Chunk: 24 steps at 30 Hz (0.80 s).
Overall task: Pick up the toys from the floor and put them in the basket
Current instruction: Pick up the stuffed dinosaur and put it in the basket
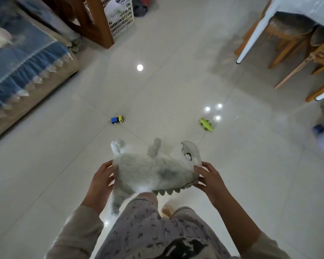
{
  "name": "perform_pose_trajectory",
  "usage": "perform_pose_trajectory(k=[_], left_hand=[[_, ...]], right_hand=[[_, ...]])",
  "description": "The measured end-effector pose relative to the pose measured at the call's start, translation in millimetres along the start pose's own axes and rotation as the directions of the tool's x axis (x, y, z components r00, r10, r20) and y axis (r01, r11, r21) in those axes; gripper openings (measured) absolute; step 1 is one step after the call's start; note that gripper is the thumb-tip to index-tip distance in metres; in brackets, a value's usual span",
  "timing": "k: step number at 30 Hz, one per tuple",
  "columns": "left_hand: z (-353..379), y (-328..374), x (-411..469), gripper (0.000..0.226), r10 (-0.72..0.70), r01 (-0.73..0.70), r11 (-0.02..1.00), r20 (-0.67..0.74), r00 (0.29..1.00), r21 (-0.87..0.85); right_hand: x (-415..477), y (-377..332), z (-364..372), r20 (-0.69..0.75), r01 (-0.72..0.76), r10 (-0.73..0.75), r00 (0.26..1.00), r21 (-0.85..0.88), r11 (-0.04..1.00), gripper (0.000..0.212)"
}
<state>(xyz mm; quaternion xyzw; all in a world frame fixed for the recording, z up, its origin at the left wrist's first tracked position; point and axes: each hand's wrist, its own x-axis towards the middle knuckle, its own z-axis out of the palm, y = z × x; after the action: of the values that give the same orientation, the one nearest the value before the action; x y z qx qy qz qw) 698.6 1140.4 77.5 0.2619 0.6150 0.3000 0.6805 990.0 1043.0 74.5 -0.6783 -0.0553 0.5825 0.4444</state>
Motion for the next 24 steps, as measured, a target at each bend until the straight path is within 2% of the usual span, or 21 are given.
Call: perform_pose_trajectory(k=[6,17,24], left_hand=[[49.8,69.1,96.7,0.016,-0.021,0.017,0.999,0.099,0.995,0.041],[155.7,228.1,240.3,0.022,0.01,-0.073,0.983,0.342,0.939,0.17],[219.0,278.1,321.4,0.023,0.025,-0.075,0.986,0.314,0.949,0.148]], right_hand=[[75.6,-74.4,14.8,-0.065,-0.019,0.02,0.998,0.015,1.0,0.024],[194.8,-235.6,44.6,-0.207,0.072,-0.051,0.977,0.098,0.993,0.012],[288.0,-318.8,42.4,-0.195,0.052,-0.035,0.98,0.081,0.995,0.015]])
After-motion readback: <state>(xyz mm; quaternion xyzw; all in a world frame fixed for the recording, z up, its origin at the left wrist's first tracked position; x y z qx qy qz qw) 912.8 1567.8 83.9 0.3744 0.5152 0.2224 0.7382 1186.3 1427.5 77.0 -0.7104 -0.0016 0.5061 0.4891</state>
